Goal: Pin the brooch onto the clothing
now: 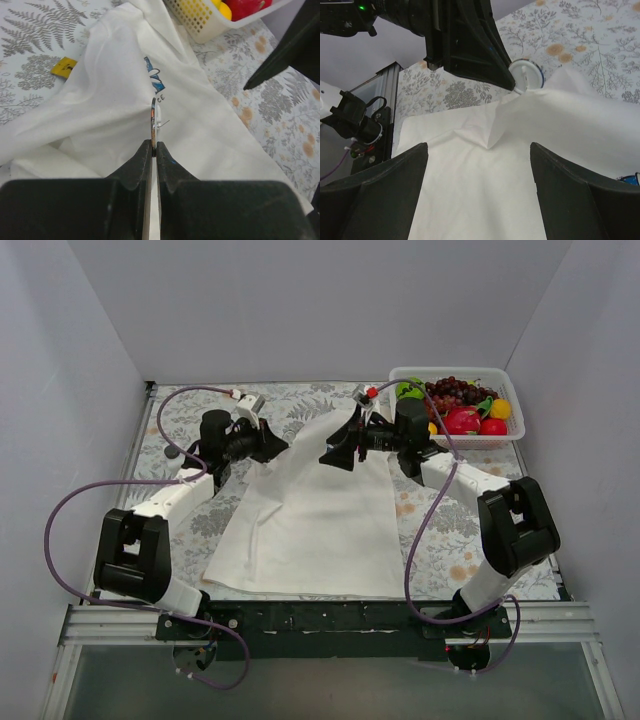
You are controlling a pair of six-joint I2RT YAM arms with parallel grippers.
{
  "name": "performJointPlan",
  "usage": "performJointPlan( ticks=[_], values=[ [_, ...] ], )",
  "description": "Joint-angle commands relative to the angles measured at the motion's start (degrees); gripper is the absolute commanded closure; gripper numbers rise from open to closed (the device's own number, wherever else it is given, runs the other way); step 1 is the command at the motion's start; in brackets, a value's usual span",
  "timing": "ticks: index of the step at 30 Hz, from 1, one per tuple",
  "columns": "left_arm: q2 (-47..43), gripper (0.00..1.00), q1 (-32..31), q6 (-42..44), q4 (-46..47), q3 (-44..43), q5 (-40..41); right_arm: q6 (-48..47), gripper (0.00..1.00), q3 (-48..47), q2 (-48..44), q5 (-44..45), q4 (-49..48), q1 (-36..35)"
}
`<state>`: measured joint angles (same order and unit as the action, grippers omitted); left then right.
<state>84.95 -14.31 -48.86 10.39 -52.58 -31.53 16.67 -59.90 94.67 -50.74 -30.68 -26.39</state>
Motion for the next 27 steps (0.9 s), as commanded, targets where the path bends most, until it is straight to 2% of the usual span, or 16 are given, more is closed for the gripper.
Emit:
performJointPlan(
  ticks=[1, 3, 10, 18, 24, 27],
  values=[
    [-2.5, 1.00, 0.4, 1.6, 2.8, 0.0, -13.1, -1.7, 0.11, -3.6, 1.4, -3.4, -5.3, -0.2],
    [-1.6, 1.00, 0.5, 1.6, 2.3, -0.3, -17.7, -1.6, 0.11, -4.3, 1.9, -4.0, -5.9, -0.2],
    [0.6, 1.00, 0.5, 1.1, -1.9, -3.3, -25.1, 0.8, 0.11, -6.8, 6.1, -6.3, -10.3, -0.2],
    [1.7, 1.00, 0.5, 1.6, -5.6, -5.8, -27.4, 4.2, 0.12, -7.6, 8.9, -9.2, -15.5, -0.2],
    [1.5, 1.00, 0.5, 1.1, -5.9, -5.9, -27.7, 9.2, 0.16, -7.2, 10.6, -12.9, -21.2, -0.5],
    [1.5, 1.00, 0.5, 0.8, -5.9, -5.9, -27.3, 10.1, 0.22, -8.5, 11.8, -14.6, -21.6, -0.9]
  ],
)
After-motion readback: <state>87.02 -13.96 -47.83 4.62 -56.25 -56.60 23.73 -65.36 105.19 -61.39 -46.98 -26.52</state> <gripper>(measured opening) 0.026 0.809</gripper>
